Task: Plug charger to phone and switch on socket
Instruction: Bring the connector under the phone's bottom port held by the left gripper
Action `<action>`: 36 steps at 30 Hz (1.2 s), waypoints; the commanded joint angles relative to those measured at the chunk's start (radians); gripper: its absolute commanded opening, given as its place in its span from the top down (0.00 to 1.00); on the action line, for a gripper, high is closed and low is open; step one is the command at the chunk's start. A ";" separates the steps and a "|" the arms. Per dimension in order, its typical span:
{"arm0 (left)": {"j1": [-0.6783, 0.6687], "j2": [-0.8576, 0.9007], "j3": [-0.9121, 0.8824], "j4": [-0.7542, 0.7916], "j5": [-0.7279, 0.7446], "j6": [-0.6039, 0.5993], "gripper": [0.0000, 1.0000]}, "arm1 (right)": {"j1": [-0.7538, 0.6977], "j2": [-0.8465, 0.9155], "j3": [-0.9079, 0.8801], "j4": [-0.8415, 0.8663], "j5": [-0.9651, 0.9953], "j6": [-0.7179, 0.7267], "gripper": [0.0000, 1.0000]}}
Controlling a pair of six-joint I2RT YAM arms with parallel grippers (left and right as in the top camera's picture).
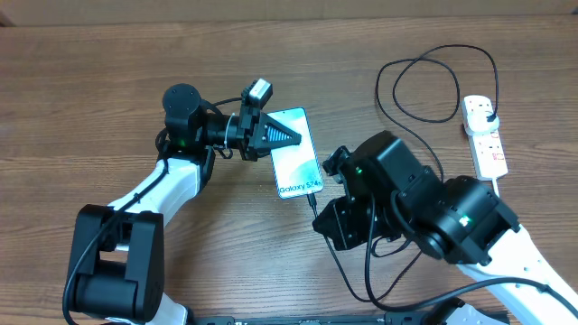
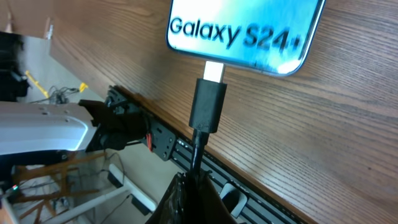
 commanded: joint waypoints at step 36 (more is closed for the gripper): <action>0.035 -0.001 0.025 0.000 -0.096 -0.003 0.96 | 0.068 0.036 -0.050 0.084 0.093 0.120 0.96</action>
